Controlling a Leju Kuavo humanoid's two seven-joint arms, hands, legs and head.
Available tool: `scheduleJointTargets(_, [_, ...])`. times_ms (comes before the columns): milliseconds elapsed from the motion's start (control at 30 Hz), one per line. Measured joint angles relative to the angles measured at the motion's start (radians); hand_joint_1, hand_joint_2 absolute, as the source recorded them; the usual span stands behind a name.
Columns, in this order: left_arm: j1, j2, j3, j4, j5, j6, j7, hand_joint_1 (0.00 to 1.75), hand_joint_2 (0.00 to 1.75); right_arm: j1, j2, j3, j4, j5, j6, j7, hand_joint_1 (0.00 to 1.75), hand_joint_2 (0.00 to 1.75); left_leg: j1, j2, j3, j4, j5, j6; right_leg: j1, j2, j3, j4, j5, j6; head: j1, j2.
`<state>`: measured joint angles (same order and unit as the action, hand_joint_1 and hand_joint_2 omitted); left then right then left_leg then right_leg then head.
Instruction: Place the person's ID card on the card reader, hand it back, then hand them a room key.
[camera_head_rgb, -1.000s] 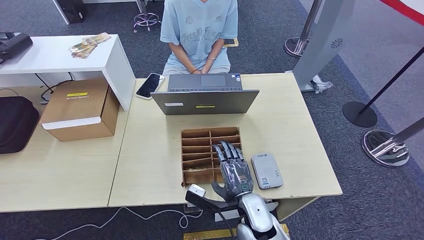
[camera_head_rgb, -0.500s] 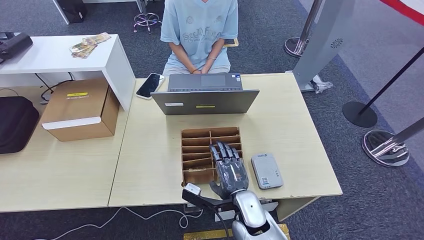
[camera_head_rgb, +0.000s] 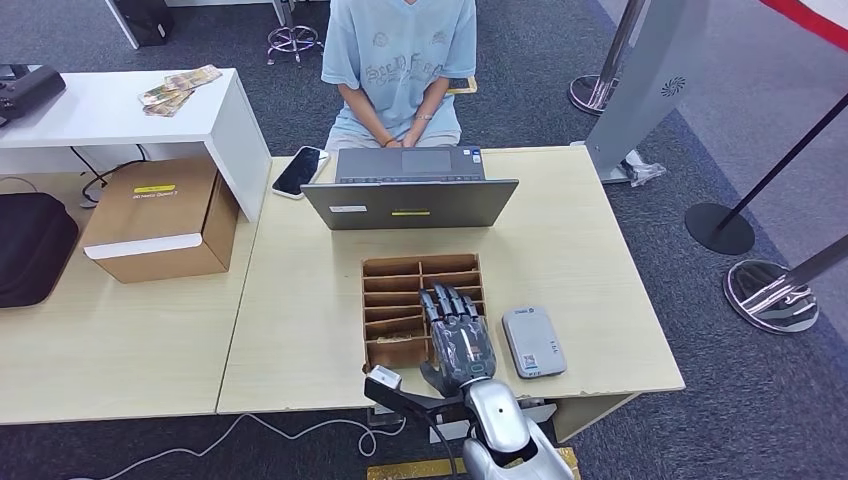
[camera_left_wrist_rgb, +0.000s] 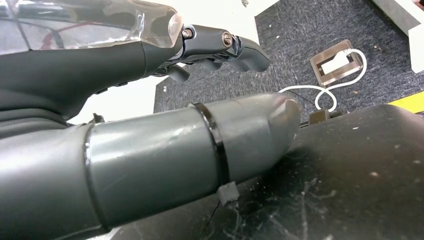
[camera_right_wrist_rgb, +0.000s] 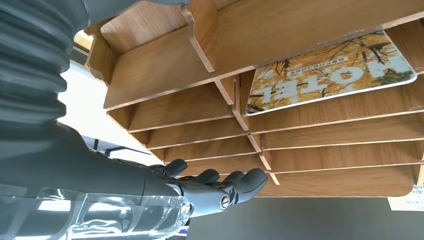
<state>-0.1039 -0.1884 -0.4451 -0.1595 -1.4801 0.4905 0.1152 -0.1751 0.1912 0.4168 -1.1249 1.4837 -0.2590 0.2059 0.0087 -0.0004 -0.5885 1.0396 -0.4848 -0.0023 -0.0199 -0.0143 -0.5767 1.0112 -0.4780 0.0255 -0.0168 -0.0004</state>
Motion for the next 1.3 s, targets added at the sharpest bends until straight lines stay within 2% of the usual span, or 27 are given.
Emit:
scheduleJointTargets(367, [0.000,0.000,0.003,0.000,0.001,0.000,0.000,0.00,0.00,-0.002,0.000,0.020,-0.005,0.031,-0.055,0.001,0.00,1.75,0.000,0.000,0.000,0.000,0.000,0.000,0.000,0.000,0.000,0.000,0.000,0.000,0.000,0.000])
scheduleJointTargets(833, [0.005,0.004,0.020,0.000,0.002,0.000,-0.020,0.00,0.00,0.036,-0.001,0.040,-0.100,0.021,-0.125,-0.036,0.00,1.75,0.000,0.000,0.000,0.000,0.000,0.000,0.000,0.000,0.000,0.000,0.000,0.000,0.000,0.000])
scheduleJointTargets(1100, [0.008,0.008,0.028,0.000,0.005,0.000,-0.037,0.00,0.00,0.046,-0.003,0.053,-0.120,-0.003,-0.110,-0.045,0.06,1.75,0.000,0.000,0.000,0.000,0.000,0.000,0.000,0.000,0.000,0.000,0.000,0.000,0.000,0.000])
scheduleJointTargets(1300, [0.008,0.008,0.029,0.000,0.005,0.000,-0.037,0.00,0.00,0.046,-0.004,0.056,-0.114,-0.017,-0.106,-0.045,0.18,1.75,0.000,0.000,0.000,0.000,0.000,0.000,0.000,0.000,0.000,0.000,0.000,0.000,0.000,0.000])
